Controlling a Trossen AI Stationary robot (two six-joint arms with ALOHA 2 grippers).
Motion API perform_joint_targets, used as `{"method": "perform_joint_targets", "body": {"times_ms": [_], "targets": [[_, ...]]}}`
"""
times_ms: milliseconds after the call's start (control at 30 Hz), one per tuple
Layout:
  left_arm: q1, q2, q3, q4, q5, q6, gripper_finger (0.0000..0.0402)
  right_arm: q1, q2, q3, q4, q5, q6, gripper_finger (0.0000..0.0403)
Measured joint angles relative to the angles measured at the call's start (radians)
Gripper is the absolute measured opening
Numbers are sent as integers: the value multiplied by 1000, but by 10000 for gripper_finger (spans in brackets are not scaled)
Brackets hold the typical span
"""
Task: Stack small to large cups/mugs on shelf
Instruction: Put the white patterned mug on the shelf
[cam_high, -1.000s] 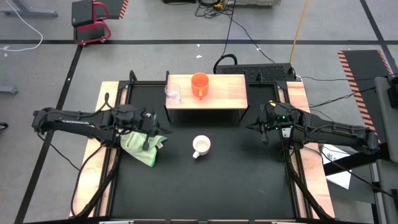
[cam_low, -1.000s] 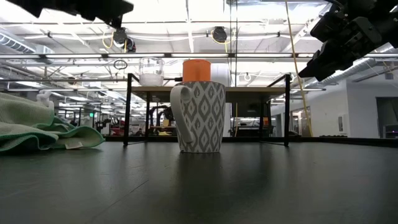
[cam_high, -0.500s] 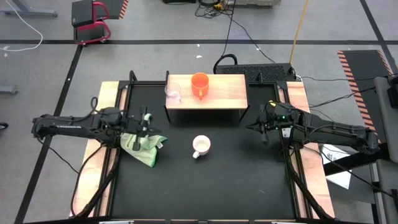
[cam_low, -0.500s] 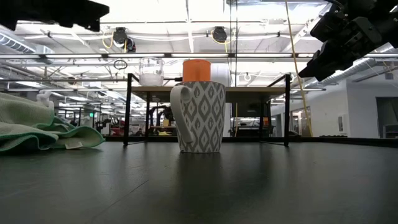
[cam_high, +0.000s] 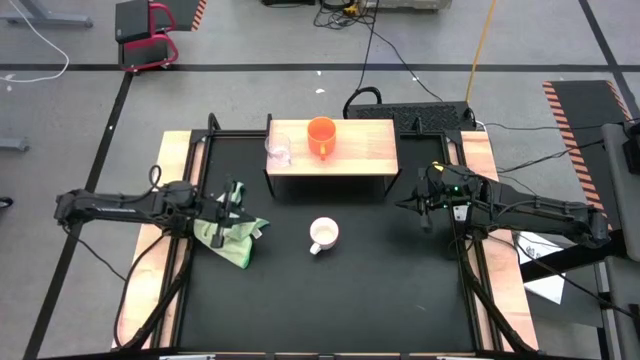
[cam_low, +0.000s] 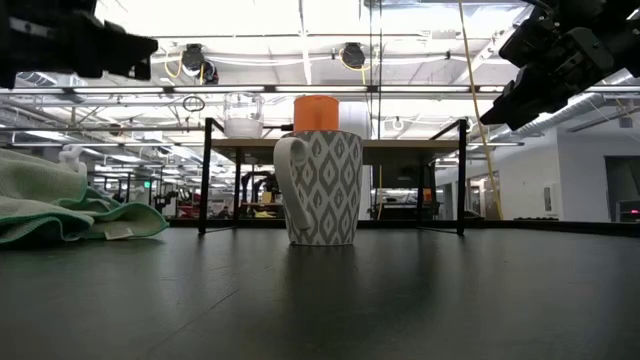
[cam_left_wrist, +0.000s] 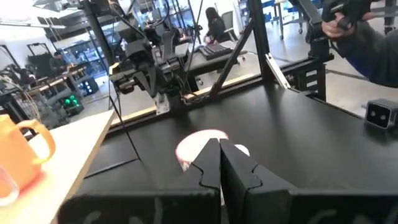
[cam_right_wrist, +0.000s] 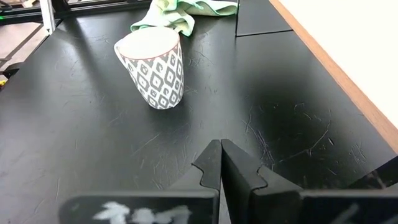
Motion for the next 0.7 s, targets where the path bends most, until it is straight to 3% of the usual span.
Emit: {"method": "perform_joint_targets", "body": {"times_ms": [267, 400, 700], "targets": [[0, -29, -65, -87, -33, -43, 0, 0, 0, 0, 1, 0, -24, 0], [0, -29, -66, -151, -101, -42, 0, 0, 0, 0, 1, 0, -27, 0], [0, -29, -66, -151, -105, -11, 0, 0, 0, 0, 1, 0, -27, 0]]}}
